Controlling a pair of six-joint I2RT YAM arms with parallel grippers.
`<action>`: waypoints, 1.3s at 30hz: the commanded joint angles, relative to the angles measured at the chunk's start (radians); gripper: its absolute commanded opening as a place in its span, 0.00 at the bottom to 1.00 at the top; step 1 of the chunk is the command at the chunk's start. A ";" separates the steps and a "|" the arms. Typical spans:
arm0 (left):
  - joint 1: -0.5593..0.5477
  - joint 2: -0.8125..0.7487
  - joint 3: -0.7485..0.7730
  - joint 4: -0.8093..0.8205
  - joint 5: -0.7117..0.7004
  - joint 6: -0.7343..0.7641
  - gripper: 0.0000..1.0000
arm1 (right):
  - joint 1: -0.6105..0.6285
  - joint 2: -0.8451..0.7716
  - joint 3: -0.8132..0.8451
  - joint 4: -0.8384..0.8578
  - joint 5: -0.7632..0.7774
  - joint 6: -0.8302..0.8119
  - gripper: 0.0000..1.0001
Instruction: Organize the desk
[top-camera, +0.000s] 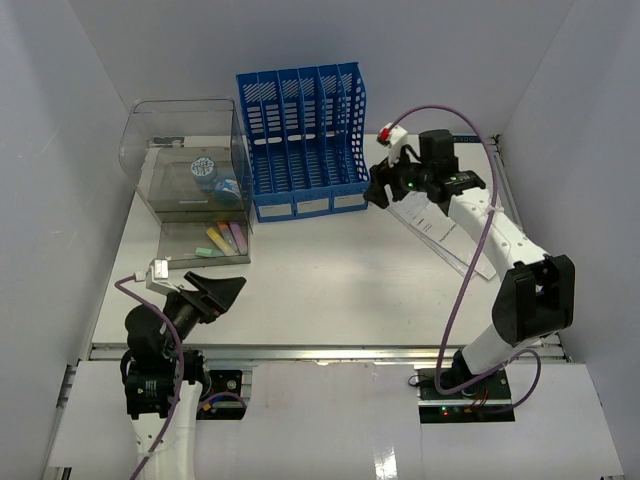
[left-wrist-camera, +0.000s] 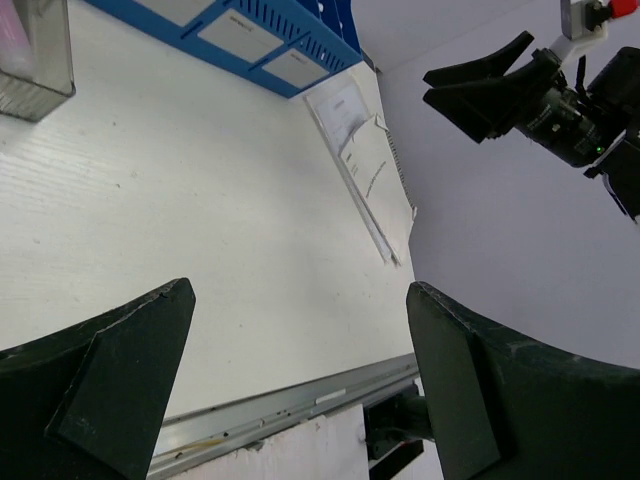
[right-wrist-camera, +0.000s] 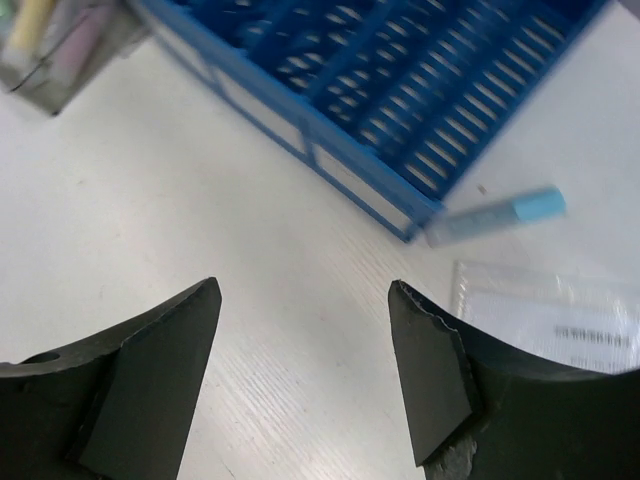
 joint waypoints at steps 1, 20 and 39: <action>0.005 -0.025 -0.009 0.079 0.095 -0.034 0.98 | -0.101 0.063 0.035 0.012 0.053 0.286 0.75; 0.005 -0.005 0.019 0.027 0.070 0.031 0.98 | -0.082 0.793 0.735 -0.142 0.580 0.582 0.77; 0.006 -0.021 0.002 0.046 0.088 0.004 0.98 | -0.038 0.796 0.510 -0.047 0.664 0.589 0.31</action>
